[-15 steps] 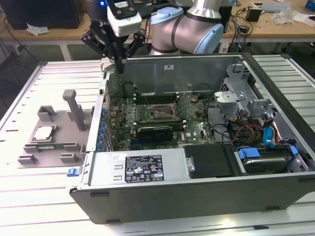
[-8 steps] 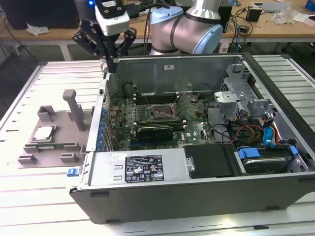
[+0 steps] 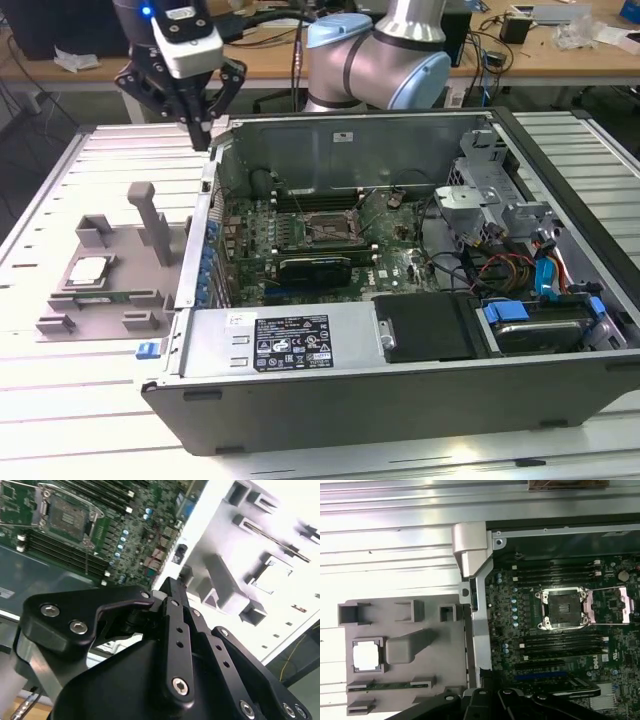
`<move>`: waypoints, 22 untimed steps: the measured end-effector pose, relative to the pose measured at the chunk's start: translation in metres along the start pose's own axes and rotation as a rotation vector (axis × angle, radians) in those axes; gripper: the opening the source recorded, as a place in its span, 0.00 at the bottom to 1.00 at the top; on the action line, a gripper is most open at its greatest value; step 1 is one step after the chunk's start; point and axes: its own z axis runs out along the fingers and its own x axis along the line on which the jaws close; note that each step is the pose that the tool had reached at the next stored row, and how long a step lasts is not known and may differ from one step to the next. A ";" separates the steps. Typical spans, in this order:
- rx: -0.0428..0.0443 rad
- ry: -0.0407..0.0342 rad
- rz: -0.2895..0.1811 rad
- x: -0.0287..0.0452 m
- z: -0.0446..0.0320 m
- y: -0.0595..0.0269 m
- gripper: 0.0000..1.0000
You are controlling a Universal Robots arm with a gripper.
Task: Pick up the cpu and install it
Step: 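Reach for the cpu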
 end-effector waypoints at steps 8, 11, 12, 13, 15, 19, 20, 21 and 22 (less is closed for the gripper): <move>0.0001 0.0001 0.000 0.0247 0.0035 -0.0020 0.11; 0.0000 0.0000 0.000 0.0327 0.0052 -0.0027 0.11; 0.0001 0.0001 0.000 0.0352 0.0057 -0.0029 0.11; 0.0001 0.0001 0.000 0.0370 0.0062 -0.0031 0.11; 0.0001 0.0000 0.000 0.0415 0.0076 -0.0034 0.11; 0.0001 0.0000 0.000 0.0520 0.0115 -0.0044 0.11; 0.0001 0.0001 0.000 0.0542 0.0121 -0.0046 0.11; 0.0001 0.0000 0.000 0.0575 0.0130 -0.0049 0.11; 0.0000 0.0000 0.000 0.0596 0.0135 -0.0051 0.11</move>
